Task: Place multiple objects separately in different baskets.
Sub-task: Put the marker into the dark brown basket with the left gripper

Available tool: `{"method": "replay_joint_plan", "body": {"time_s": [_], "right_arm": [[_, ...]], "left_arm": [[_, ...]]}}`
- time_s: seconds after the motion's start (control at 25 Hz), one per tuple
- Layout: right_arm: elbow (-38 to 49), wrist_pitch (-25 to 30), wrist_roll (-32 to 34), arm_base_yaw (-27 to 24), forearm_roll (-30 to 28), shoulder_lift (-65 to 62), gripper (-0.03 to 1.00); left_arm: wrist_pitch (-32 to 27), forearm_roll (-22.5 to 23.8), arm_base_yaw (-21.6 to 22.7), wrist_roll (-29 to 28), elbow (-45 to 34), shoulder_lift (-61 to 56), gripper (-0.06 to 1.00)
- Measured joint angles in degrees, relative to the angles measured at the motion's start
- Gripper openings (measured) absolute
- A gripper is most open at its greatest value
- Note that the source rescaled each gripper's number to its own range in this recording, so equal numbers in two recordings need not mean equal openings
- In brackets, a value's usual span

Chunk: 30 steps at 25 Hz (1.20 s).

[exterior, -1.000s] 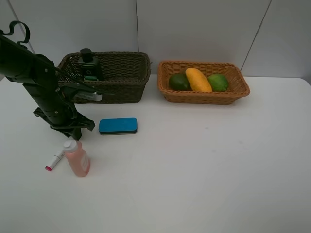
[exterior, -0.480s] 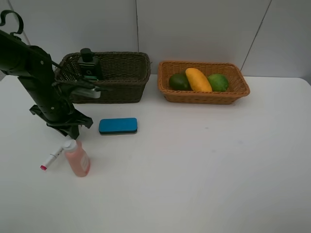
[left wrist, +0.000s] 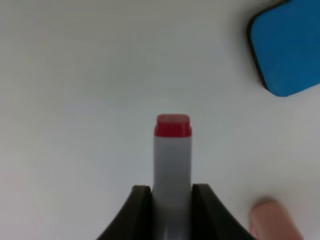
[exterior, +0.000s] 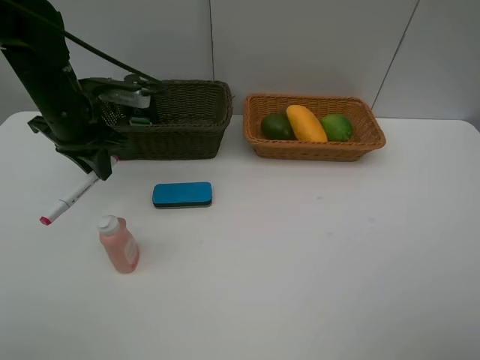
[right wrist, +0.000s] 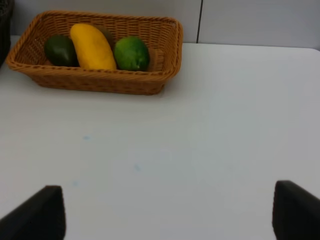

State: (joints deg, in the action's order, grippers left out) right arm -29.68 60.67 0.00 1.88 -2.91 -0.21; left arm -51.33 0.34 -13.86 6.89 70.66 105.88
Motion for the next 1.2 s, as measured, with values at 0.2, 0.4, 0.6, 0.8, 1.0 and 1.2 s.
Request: {"method": "replay_joint_plan", "body": {"time_s": [0.2,0.4,0.6,0.8,1.0,1.2], "right_arm": [[0.00,0.00,0.00,0.00,0.00,0.00,0.99],[0.00,0.00,0.00,0.00,0.00,0.00,0.99],[0.00,0.00,0.00,0.00,0.00,0.00,0.99],[0.00,0.00,0.00,0.00,0.00,0.00,0.99],[0.00,0.00,0.00,0.00,0.00,0.00,0.99],[0.00,0.00,0.00,0.00,0.00,0.00,0.99]], "left_arm": [[-6.68,2.45,-0.22,0.65,8.70,0.00,0.02],[-8.48,8.16,-2.65,2.95,17.28,0.00,0.02],[-7.64,13.51,-5.58,7.87,25.21,2.58,0.02],[-2.09,16.78,-7.65,13.12,29.33,7.20,0.02],[6.52,17.54,-8.08,17.71,29.83,11.84,0.02],[11.81,17.88,-8.08,20.64,29.83,16.30,0.02]]}}
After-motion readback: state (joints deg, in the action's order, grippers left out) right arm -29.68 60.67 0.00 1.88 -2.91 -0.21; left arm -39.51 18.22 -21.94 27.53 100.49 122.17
